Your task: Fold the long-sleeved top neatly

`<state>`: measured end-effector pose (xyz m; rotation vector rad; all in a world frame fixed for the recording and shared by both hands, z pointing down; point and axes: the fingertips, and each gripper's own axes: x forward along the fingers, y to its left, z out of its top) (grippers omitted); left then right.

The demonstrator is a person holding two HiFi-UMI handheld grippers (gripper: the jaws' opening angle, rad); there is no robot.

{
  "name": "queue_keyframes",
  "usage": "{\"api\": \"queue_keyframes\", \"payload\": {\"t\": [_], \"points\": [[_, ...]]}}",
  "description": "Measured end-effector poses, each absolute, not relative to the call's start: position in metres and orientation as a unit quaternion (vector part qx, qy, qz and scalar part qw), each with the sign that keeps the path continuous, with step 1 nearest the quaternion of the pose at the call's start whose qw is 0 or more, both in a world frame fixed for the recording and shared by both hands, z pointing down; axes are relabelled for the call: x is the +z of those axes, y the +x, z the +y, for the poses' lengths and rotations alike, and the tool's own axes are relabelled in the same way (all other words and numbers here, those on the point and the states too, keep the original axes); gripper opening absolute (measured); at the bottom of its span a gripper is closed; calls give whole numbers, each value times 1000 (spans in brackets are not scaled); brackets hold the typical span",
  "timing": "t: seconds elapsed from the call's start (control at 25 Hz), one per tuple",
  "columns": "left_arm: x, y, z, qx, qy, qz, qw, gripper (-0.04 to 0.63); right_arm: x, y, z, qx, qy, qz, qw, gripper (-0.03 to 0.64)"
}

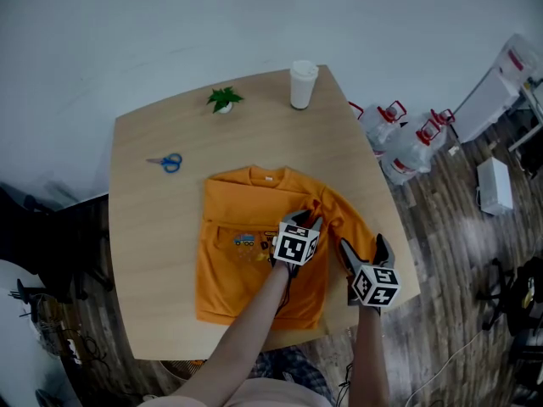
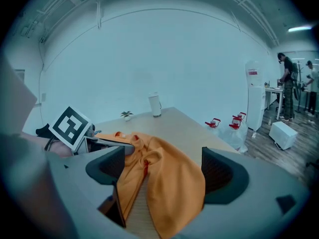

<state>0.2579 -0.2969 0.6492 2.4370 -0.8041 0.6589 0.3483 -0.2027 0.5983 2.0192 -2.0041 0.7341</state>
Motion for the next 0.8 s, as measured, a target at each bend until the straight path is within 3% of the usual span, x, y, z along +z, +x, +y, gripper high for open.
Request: {"api": "queue_keyframes", "payload": {"t": [0.28,0.36,0.8], "points": [[641,272,-279,220,906,-243,269,317,597,357,-193,255,701,-661,79,468],[639,271,-276,222,908,-240,263,349,597,359,-191,257,705,-656,74,468],[608,274,-264,189,918,-246,248,357,588,392,-157,256,741,-618,58,466]]}}
